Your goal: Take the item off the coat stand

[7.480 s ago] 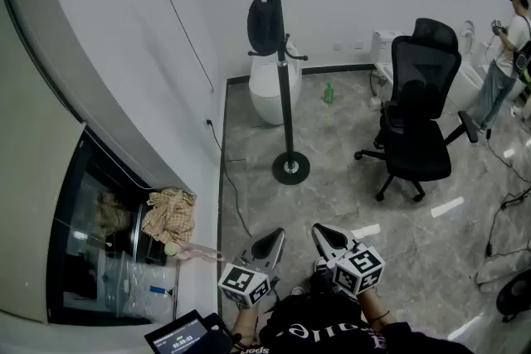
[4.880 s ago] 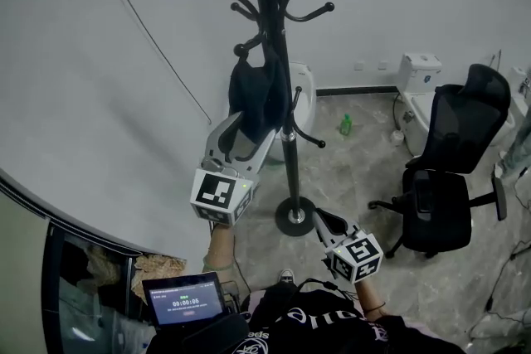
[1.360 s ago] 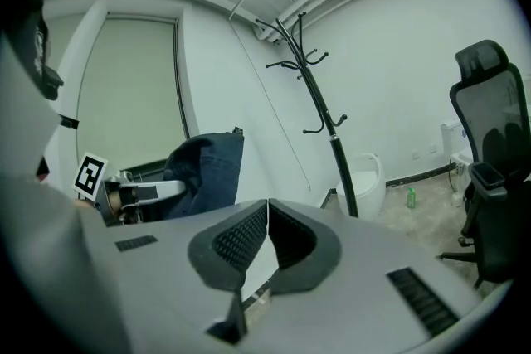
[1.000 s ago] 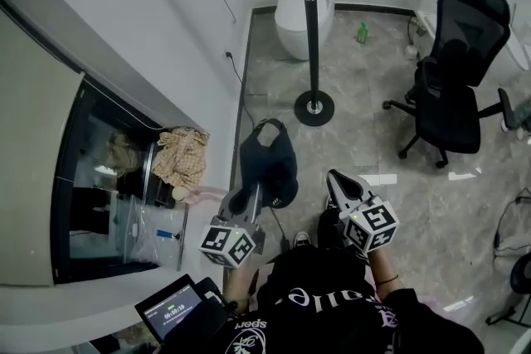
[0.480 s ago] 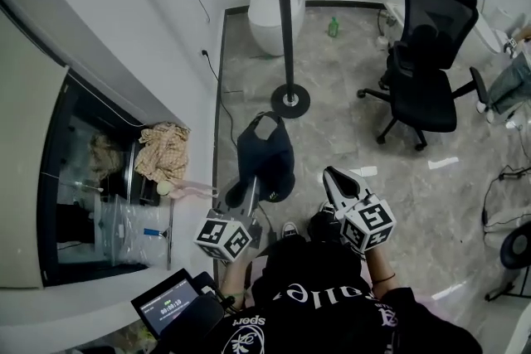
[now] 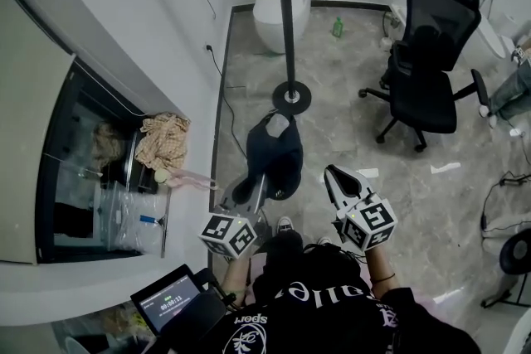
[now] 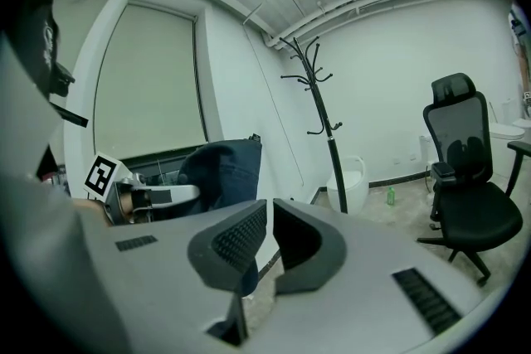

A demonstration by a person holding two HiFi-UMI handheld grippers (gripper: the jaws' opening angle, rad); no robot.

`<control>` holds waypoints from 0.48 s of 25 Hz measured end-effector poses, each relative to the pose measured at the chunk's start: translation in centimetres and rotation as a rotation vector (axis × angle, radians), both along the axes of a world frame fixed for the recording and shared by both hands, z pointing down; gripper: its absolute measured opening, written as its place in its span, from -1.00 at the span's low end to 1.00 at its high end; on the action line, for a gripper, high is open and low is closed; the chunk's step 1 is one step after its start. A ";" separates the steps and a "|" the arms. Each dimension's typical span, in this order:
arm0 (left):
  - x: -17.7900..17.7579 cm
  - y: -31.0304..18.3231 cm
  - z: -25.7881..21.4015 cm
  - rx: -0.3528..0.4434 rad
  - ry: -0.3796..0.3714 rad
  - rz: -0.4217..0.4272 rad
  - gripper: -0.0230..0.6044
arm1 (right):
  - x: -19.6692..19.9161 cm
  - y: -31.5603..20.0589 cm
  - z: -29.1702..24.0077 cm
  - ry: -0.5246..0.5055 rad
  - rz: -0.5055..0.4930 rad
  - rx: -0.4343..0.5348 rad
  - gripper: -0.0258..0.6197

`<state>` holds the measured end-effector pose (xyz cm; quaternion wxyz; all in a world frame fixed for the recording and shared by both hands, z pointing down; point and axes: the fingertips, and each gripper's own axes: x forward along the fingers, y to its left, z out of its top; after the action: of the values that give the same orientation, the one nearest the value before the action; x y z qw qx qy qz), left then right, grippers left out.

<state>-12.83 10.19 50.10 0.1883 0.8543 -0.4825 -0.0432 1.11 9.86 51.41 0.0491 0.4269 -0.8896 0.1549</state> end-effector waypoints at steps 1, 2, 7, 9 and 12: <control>0.7 0.4 -0.1 0.000 0.000 -0.002 -0.89 | 0.8 0.4 -0.1 0.004 0.000 -0.001 -0.86; 1.4 0.9 -0.1 -0.006 -0.001 -0.006 -0.89 | 1.6 0.9 -0.1 0.008 -0.001 -0.003 -0.86; 5.3 3.9 0.4 -0.016 0.006 0.004 -0.89 | 5.3 3.8 0.1 0.020 -0.001 -0.013 -0.86; 6.8 5.0 0.5 -0.019 0.006 0.003 -0.89 | 6.5 4.8 0.4 0.020 -0.010 -0.017 -0.86; 8.3 6.3 1.1 -0.032 0.000 -0.002 -0.89 | 7.6 5.9 0.7 0.015 -0.019 -0.016 -0.86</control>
<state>-4.52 16.46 51.18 0.2017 0.8506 -0.4842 -0.0358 8.71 15.72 52.14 0.0608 0.4191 -0.8920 0.1581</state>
